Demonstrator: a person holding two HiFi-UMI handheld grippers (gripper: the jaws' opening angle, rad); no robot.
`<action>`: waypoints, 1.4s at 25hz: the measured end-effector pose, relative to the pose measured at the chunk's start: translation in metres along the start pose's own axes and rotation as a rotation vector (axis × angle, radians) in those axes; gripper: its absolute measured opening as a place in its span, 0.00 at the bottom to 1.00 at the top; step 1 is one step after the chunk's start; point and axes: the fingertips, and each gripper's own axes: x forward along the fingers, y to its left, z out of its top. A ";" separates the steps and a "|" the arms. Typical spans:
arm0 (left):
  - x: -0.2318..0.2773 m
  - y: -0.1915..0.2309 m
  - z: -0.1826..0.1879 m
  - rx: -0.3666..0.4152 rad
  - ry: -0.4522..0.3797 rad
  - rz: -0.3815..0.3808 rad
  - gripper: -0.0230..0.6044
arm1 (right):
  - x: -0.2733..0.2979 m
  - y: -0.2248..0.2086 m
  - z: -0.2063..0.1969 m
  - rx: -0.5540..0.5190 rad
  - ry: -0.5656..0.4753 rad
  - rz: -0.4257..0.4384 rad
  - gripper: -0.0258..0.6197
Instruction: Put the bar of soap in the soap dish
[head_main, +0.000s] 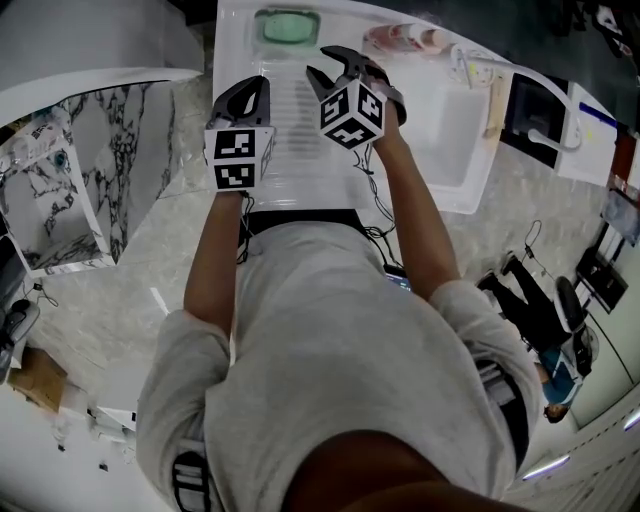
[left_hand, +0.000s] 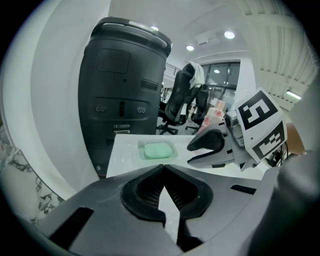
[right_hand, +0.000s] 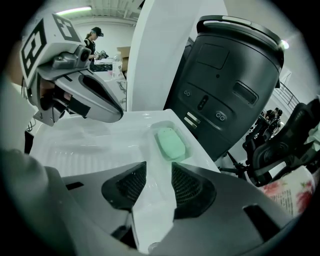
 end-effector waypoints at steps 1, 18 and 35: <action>0.000 -0.006 -0.001 0.005 0.000 0.000 0.07 | -0.004 0.002 -0.004 0.005 -0.005 0.001 0.28; -0.032 -0.087 0.001 -0.040 -0.026 0.011 0.07 | -0.091 0.032 -0.051 0.224 -0.140 -0.021 0.07; -0.093 -0.101 0.003 0.062 -0.091 -0.132 0.07 | -0.148 0.074 -0.033 0.606 -0.242 -0.183 0.04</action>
